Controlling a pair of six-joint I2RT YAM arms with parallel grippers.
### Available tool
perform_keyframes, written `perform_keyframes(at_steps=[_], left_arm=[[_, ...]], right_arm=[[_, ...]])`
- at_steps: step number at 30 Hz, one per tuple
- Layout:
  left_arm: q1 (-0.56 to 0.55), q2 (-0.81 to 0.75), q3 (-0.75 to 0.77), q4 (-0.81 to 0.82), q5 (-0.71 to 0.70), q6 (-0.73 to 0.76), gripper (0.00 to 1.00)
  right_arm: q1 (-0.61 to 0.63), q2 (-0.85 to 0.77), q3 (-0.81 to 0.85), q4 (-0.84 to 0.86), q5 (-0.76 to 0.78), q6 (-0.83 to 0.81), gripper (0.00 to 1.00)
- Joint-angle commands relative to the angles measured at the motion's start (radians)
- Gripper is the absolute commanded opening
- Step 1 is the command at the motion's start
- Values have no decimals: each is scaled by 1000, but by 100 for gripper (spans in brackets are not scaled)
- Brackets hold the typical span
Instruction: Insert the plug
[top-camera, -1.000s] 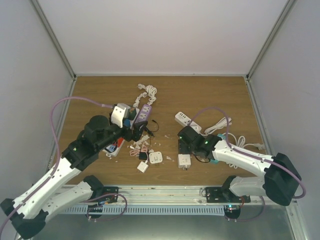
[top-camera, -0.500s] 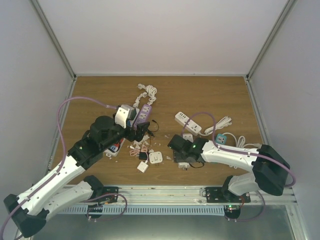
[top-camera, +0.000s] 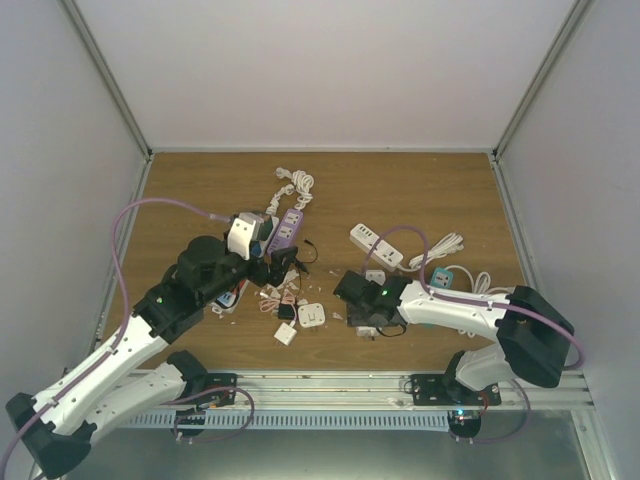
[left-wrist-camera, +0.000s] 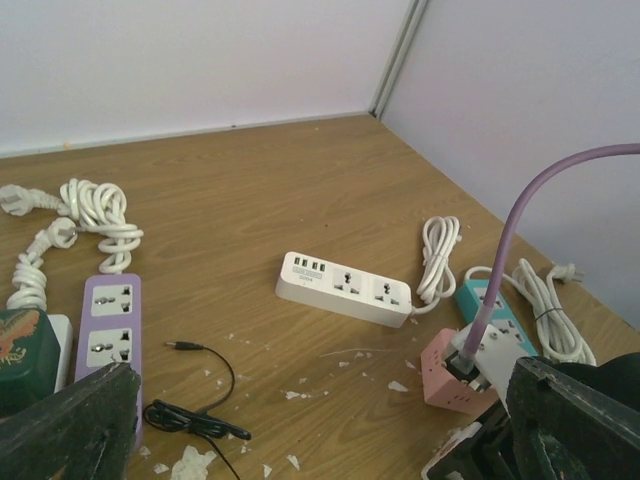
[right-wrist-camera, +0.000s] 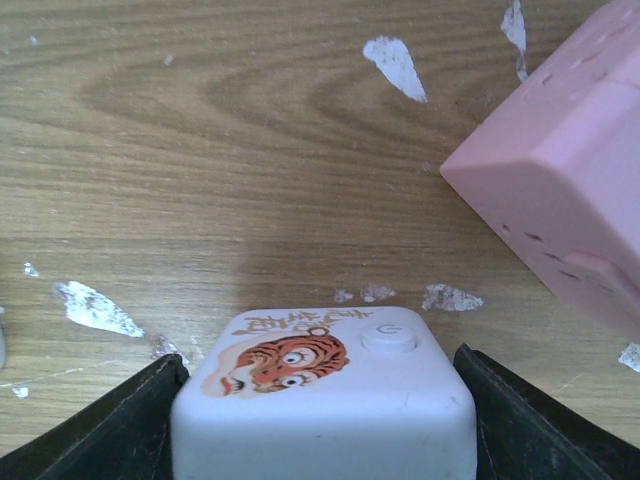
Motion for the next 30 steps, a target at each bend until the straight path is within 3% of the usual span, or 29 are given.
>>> perform_keyframes(at_steps=[1, 9, 18, 24, 30], left_arm=[[4, -8, -19, 30, 19, -33, 99], [3, 2, -43, 29, 55, -72, 99], [3, 30, -118, 86, 181, -139, 99], [3, 149, -141, 125, 302, -182, 93], [3, 186, -184, 266, 412, -220, 93]], right_arm=[[8, 2, -28, 14, 0, 39, 71], [7, -36, -18, 55, 19, -4, 59], [-13, -74, 20, 223, 40, -155, 59], [-70, -147, -2, 437, -63, -274, 58], [-164, -287, -92, 681, -276, -292, 58]])
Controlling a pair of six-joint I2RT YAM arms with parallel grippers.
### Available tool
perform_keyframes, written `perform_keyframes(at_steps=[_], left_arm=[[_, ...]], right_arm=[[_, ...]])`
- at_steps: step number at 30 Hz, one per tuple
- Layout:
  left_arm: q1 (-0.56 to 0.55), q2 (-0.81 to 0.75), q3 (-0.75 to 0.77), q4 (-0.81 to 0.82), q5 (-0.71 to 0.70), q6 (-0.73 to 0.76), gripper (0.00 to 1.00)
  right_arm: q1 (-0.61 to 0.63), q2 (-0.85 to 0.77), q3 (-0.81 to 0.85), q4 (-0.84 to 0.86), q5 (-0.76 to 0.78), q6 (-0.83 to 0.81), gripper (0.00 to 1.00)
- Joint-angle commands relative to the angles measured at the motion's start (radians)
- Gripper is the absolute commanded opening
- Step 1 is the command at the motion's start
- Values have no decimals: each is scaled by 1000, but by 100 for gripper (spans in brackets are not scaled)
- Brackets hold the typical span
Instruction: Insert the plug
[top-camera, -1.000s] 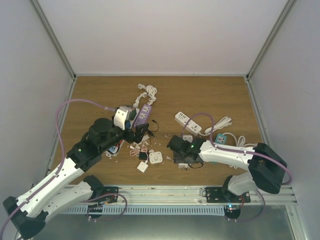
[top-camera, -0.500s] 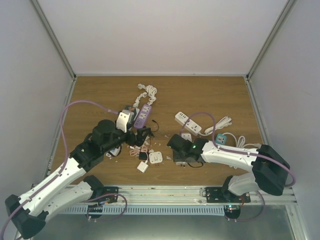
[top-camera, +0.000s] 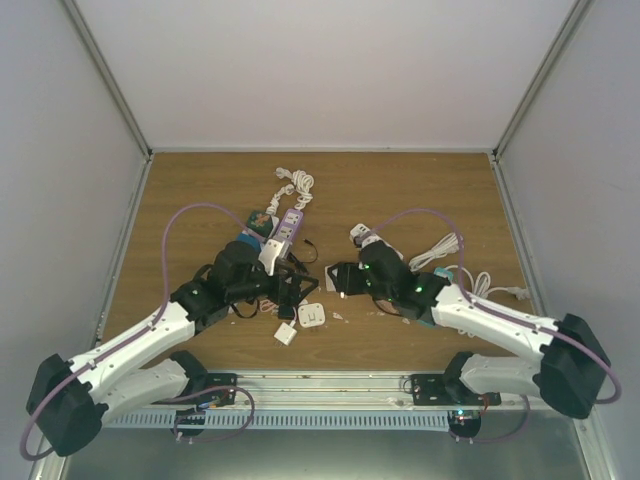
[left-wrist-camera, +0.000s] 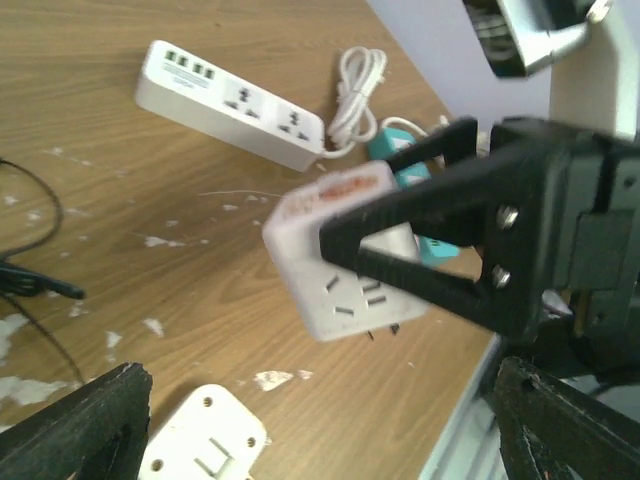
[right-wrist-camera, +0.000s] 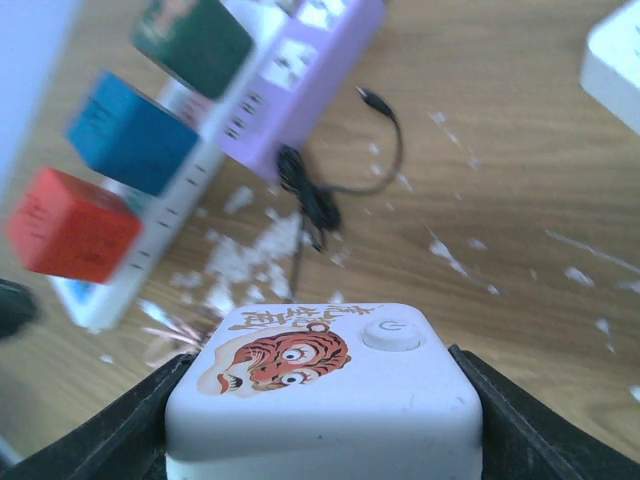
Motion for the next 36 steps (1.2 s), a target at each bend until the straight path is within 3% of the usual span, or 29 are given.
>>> perform_keyframes(at_steps=[1, 7, 17, 30, 33, 36], left_arm=[[3, 15, -29, 187, 130, -49, 93], [0, 10, -64, 364, 220, -132, 92], [0, -57, -115, 652, 269, -348, 90], [-10, -79, -46, 659, 318, -461, 79], [-20, -69, -43, 707, 366, -511, 72], [-38, -45, -11, 645, 364, -502, 66]], right_arm=[[-66, -113, -63, 263, -186, -37, 58], [-131, -214, -76, 411, -361, 2, 59], [-145, -247, -54, 602, -532, 129, 59], [-143, -284, -4, 686, -732, 182, 61], [-143, -292, -8, 695, -745, 198, 61], [-141, -296, -8, 700, -759, 203, 62]])
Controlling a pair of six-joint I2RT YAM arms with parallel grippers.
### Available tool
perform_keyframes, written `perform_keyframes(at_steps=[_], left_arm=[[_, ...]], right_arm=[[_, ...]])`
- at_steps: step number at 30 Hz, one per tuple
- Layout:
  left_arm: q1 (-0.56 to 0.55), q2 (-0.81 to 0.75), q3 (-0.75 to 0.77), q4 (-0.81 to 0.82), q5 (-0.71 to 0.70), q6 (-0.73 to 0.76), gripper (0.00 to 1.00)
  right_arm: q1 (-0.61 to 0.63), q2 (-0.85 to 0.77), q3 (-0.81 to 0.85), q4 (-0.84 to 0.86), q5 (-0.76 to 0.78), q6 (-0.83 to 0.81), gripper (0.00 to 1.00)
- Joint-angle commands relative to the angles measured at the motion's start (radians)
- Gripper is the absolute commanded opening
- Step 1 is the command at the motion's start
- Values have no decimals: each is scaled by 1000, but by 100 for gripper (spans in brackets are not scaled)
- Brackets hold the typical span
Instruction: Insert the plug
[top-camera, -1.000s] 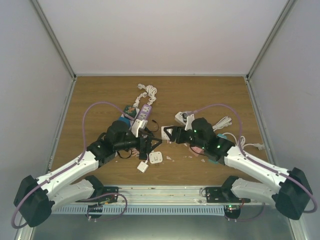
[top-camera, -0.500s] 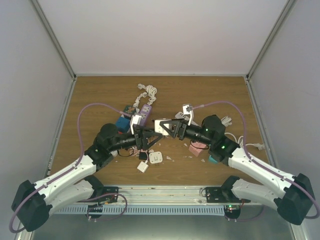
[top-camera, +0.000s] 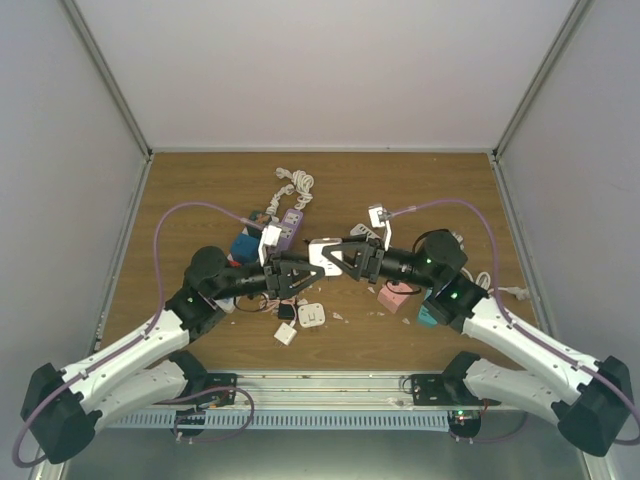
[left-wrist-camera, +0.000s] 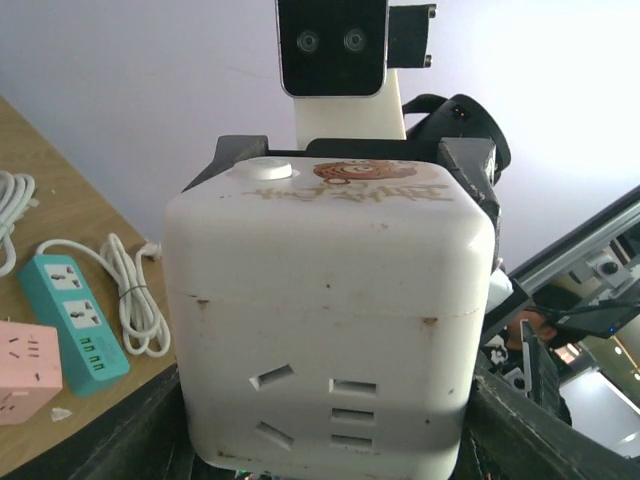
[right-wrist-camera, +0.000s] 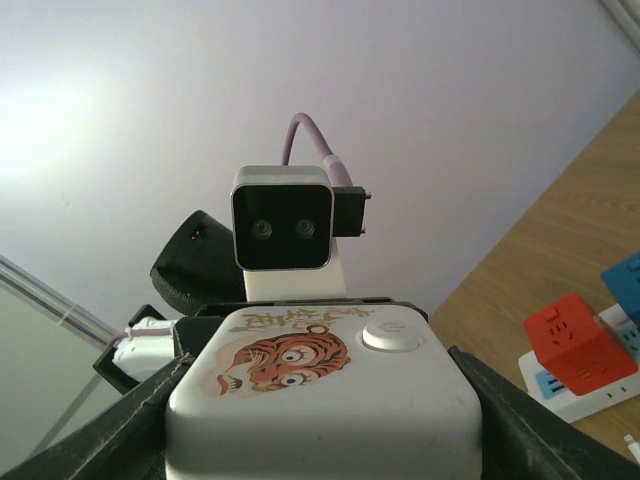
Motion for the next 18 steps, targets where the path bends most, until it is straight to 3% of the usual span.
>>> perform_keyframes(at_steps=[1, 5, 8, 13, 18], left_arm=[[-23, 29, 58, 1, 14, -29, 64], [-35, 47, 65, 51, 21, -34, 56], [-35, 58, 86, 41, 49, 22, 49], [-22, 70, 144, -85, 121, 287, 47], [23, 104, 215, -241, 219, 526, 45]], right_arm=[[-3, -27, 35, 64, -63, 23, 62], [-3, -29, 32, 45, -71, 22, 63], [-4, -38, 53, -29, -69, -13, 70], [-4, -83, 160, -346, -6, -212, 91], [-5, -79, 329, -712, 78, -524, 99]])
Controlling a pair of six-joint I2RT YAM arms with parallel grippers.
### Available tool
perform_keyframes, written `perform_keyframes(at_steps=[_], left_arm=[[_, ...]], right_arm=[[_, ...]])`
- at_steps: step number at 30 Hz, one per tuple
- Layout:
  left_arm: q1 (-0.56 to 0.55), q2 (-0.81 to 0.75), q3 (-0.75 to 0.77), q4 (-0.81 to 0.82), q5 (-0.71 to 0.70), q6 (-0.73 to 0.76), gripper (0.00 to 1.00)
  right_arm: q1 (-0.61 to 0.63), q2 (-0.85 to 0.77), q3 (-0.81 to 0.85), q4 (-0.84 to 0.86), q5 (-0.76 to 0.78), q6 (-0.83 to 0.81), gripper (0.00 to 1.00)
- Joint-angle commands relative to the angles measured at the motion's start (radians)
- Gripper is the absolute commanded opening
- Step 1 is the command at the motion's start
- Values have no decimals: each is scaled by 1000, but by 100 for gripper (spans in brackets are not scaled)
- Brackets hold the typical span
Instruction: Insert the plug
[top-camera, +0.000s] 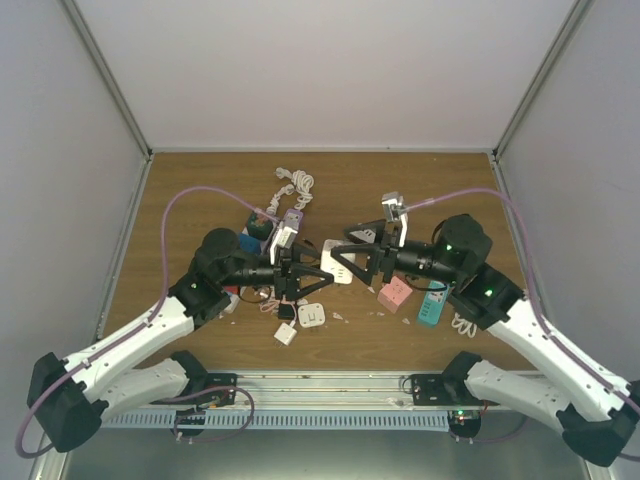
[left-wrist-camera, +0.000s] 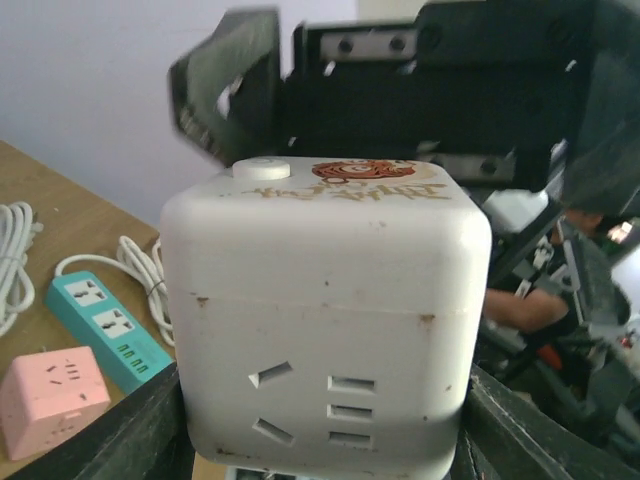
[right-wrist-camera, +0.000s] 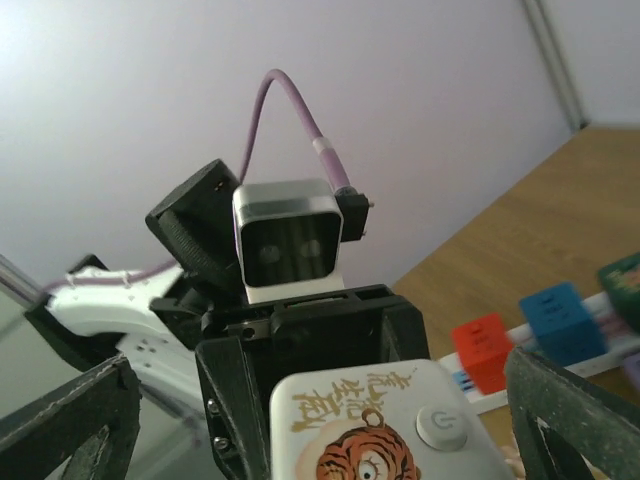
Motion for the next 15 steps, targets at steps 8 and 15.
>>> perform_keyframes(at_steps=[8, 15], left_arm=[[95, 78, 228, -430, 172, 667, 42], [107, 84, 256, -583, 106, 961, 41]], right_arm=[[5, 56, 330, -621, 125, -665, 100], [14, 160, 392, -759, 209, -929, 100]])
